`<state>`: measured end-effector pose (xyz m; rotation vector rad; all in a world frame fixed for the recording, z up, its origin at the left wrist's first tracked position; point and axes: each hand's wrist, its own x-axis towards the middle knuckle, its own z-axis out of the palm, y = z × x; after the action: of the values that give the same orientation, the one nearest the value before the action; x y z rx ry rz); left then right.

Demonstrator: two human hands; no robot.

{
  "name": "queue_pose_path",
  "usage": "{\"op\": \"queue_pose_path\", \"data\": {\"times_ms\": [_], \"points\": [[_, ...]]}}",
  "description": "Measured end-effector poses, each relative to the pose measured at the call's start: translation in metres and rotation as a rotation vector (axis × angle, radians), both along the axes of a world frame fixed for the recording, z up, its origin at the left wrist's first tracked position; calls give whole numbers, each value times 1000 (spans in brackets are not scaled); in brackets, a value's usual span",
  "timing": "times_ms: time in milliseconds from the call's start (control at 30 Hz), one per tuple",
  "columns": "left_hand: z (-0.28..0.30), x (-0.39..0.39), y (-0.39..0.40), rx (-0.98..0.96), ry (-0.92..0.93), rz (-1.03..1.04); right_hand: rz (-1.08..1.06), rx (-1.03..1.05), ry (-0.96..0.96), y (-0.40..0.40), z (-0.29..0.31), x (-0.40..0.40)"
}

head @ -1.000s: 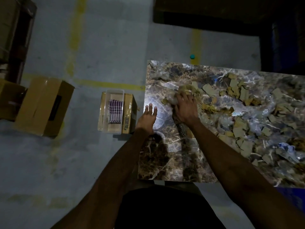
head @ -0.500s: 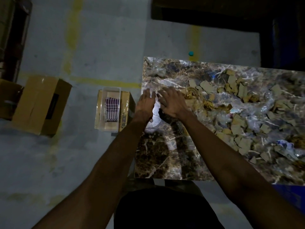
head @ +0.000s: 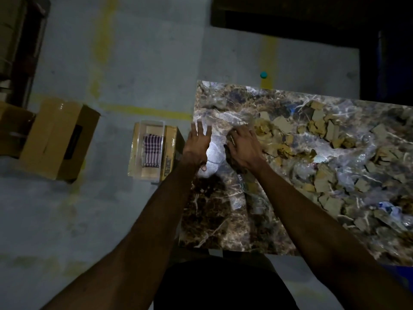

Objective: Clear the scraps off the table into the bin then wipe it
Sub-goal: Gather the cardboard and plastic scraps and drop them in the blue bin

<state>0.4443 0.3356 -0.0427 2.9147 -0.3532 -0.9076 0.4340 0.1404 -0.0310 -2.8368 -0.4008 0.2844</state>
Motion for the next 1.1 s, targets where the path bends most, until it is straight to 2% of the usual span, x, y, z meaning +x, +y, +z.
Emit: {"op": "queue_pose_path", "data": {"times_ms": [133, 200, 400, 533, 733, 867, 933, 1033, 1100], "points": [[-4, 4, -6, 67, 22, -36, -102, 32, -49, 29, -2, 50], [-5, 5, -8, 77, 14, -37, -122, 44, -4, 42, 1, 77], [-11, 10, -3, 56, 33, -45, 67, -4, 207, 43, -15, 125], [-14, 9, -5, 42, 44, -37, 94, 60, 179, 21, -20, 109], [-16, 11, -6, 35, 42, -30, 80, -174, 211, -10, 14, 68], [-18, 10, -7, 57, 26, -54, 34, -48, 214, 12, 13, 79], [-18, 10, -6, 60, 9, -61, 48, -9, 279, 30, 8, 84], [-18, 10, -7, 73, 3, -68, 75, -86, 362, 38, -8, 73], [-18, 11, -7, 76, 7, -65, 91, -122, 330, 29, -12, 57]]}}
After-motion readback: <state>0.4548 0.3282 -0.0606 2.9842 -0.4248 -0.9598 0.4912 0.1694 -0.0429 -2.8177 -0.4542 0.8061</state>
